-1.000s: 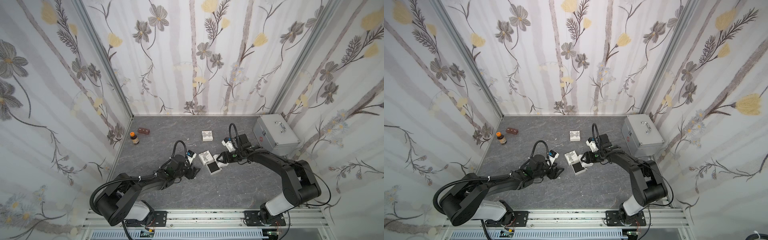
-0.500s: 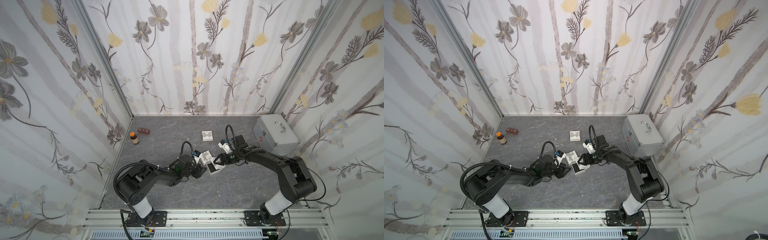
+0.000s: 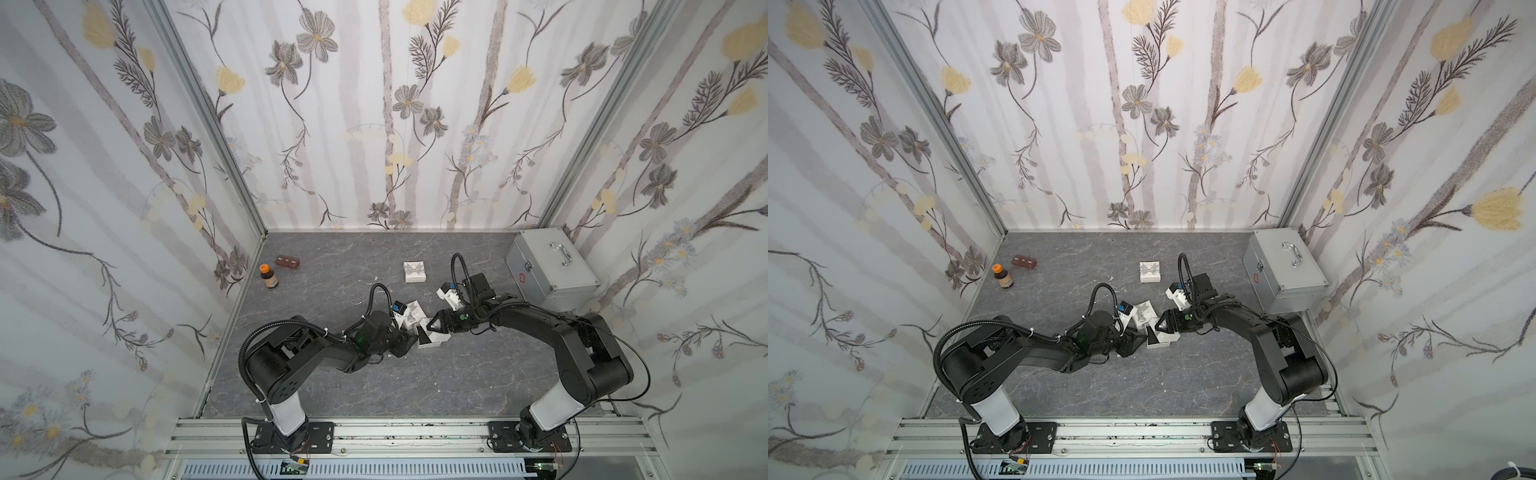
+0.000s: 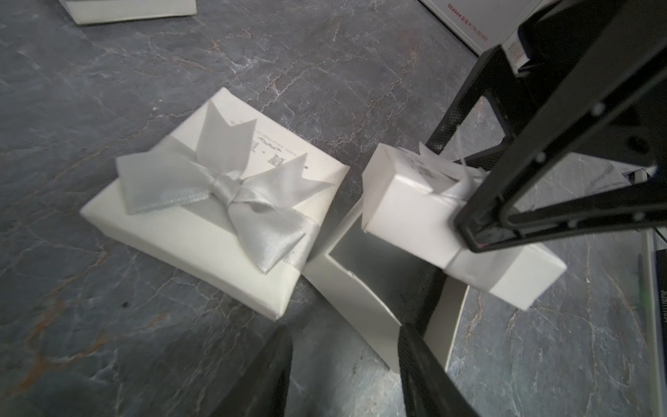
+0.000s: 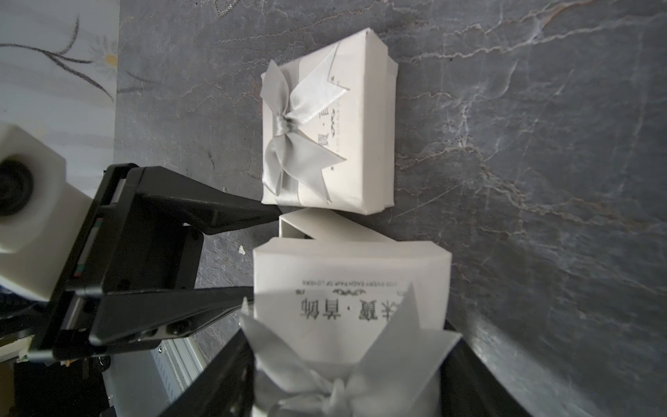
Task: Take the necklace out of the lift-off lid jewelry box
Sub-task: Close the lid on the jewelry box.
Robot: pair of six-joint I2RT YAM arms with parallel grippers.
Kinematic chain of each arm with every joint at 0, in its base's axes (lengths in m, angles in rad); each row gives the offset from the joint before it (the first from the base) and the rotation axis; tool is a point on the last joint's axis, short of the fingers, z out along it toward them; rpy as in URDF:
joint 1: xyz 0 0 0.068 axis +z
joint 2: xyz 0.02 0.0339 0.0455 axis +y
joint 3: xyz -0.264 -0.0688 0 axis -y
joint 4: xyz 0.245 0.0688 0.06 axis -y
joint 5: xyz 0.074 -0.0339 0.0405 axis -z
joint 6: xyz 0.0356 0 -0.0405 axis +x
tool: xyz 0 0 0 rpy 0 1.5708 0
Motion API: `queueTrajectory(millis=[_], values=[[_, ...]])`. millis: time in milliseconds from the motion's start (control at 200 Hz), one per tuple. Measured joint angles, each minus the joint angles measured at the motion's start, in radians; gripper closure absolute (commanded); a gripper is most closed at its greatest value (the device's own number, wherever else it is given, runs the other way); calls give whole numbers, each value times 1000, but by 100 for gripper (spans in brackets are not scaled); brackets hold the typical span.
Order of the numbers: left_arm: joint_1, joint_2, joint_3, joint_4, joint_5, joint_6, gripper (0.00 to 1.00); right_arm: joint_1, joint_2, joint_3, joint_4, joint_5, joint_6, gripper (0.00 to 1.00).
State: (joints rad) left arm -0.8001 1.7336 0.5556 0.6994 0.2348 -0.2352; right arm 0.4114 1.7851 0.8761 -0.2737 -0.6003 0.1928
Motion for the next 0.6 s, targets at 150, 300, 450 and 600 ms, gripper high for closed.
queueTrajectory(millis=[150, 300, 450, 600], values=[[-17, -10, -3, -8, -14, 1, 51, 1, -13, -12, 0, 0, 23, 33], [-26, -22, -18, -9, -19, 1, 51, 2, -33, -23, 7, 0, 50, 33], [-31, -33, -31, -8, -18, 1, 51, 4, -63, -34, 21, 5, 68, 33], [-32, -33, -35, -8, -21, 1, 51, 4, -85, -49, 25, 19, 84, 33]])
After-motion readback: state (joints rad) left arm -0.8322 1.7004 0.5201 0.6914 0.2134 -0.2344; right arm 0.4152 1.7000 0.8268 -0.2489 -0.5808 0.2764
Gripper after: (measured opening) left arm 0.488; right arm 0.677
